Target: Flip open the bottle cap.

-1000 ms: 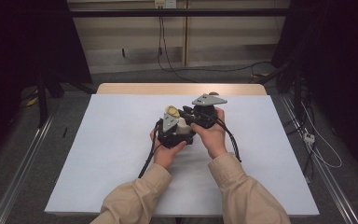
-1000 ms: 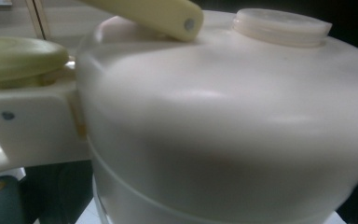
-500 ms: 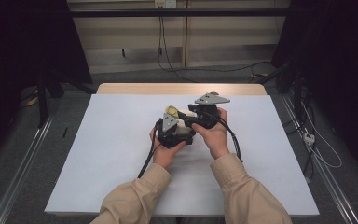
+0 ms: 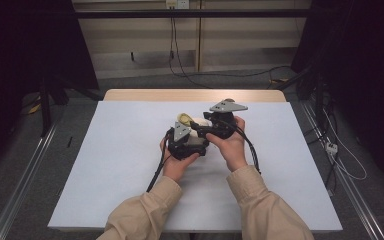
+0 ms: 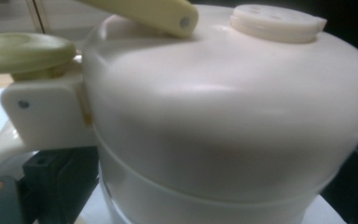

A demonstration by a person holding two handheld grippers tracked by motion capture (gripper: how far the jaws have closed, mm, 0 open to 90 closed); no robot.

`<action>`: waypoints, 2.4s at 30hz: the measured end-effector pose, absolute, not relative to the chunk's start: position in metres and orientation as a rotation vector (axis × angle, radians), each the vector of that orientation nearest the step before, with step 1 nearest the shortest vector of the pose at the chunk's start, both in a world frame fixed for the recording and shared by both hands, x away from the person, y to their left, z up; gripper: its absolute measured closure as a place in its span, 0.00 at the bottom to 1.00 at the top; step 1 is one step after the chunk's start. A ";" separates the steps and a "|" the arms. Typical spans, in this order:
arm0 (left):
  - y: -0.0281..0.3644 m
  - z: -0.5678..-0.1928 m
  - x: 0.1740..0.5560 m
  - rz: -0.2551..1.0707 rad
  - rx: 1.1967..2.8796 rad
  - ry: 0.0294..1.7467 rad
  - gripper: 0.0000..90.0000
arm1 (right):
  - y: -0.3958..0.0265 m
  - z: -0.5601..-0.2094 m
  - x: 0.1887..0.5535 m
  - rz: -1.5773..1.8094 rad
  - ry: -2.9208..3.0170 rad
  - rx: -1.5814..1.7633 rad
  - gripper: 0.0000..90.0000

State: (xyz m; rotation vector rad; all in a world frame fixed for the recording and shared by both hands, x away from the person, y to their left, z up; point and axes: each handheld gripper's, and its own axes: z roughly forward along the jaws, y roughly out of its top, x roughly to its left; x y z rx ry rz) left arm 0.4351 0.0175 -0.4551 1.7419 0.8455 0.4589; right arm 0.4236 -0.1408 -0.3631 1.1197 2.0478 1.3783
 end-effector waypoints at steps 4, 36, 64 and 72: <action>0.020 -0.456 0.434 0.454 1.741 0.839 0.05 | -0.146 -0.362 0.424 1.372 2.039 1.140 0.37; 0.035 -0.449 0.423 0.435 1.742 0.821 0.06 | -0.170 -0.367 0.413 1.431 2.060 1.164 0.18; 0.065 -0.439 0.405 0.428 1.740 0.785 0.06 | -0.189 -0.383 0.376 1.461 2.112 1.112 0.17; 0.080 -0.436 0.400 0.430 1.751 0.777 0.06 | -0.197 -0.390 0.366 1.454 2.109 1.108 0.17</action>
